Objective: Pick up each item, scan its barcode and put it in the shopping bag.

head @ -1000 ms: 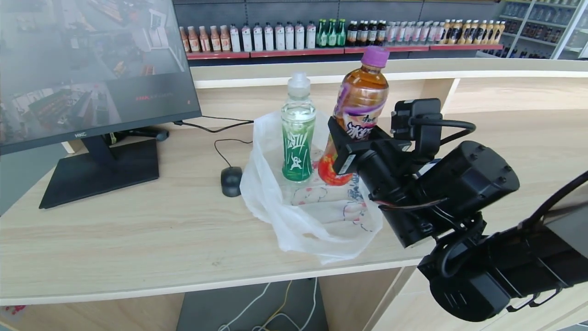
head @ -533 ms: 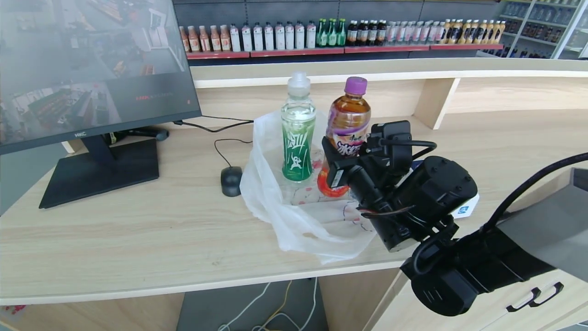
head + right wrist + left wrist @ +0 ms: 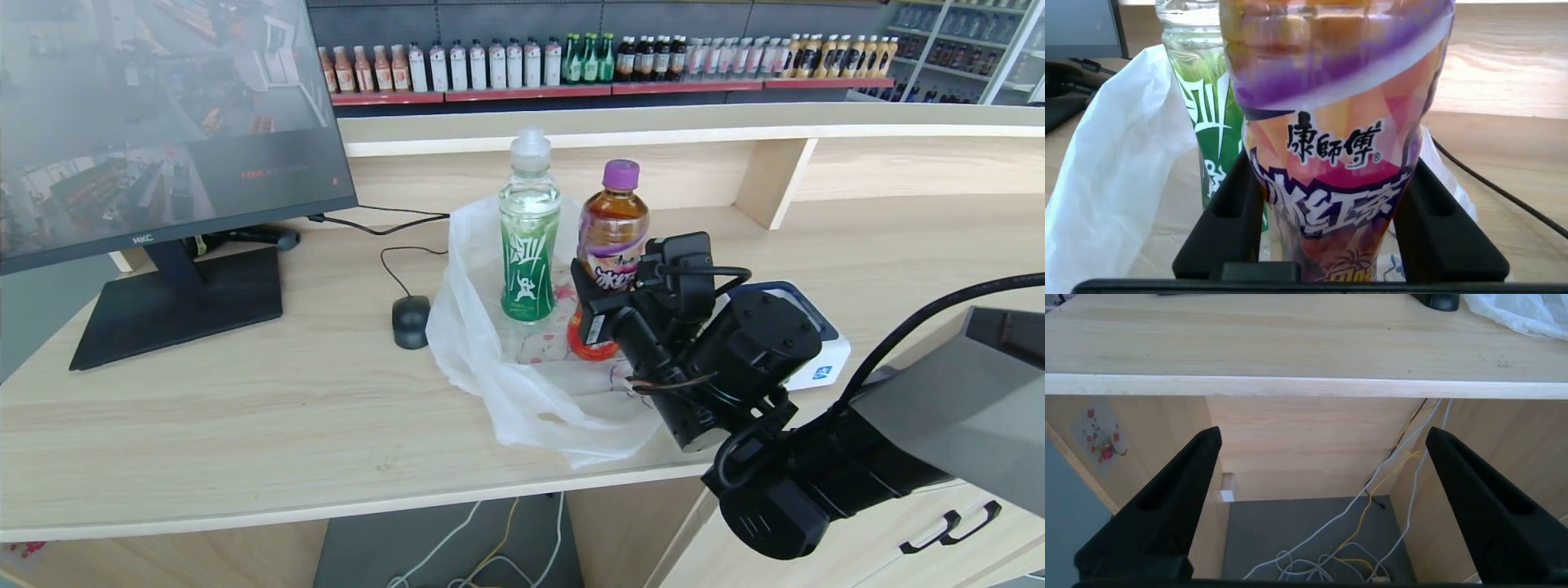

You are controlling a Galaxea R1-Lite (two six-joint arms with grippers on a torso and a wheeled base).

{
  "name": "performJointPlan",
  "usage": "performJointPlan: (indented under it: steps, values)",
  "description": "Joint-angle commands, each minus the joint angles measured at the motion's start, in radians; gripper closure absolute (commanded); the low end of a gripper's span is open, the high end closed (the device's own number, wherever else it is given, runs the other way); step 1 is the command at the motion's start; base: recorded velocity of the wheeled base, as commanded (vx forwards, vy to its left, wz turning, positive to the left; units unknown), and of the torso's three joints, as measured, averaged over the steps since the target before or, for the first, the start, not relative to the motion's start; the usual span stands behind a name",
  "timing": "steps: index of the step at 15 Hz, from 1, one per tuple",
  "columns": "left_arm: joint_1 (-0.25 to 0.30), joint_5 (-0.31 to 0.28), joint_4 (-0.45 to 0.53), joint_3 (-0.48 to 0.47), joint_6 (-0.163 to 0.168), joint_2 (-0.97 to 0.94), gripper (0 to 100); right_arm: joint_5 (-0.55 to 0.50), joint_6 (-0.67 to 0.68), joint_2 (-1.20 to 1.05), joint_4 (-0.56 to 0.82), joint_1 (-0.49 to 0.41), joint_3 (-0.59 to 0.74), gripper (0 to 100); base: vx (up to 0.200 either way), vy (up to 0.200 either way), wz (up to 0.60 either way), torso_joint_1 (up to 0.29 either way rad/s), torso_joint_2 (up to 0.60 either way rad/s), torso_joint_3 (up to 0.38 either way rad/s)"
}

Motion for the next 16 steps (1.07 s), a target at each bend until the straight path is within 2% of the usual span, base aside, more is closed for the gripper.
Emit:
performJointPlan:
  steps: [1, 16]
  values:
    - [0.0, 0.0, 0.0, 0.0, 0.0, 0.0, 0, 0.002, 0.001, 0.009, 0.001, 0.001, 0.002, 100, 0.0, 0.0, 0.0, 0.0, 0.0, 0.0]
    - [0.0, 0.0, 0.0, 0.0, 0.0, 0.0, 0, 0.0, 0.013, 0.052, 0.001, 0.029, -0.003, 100, 0.0, 0.0, 0.0, 0.0, 0.0, 0.0]
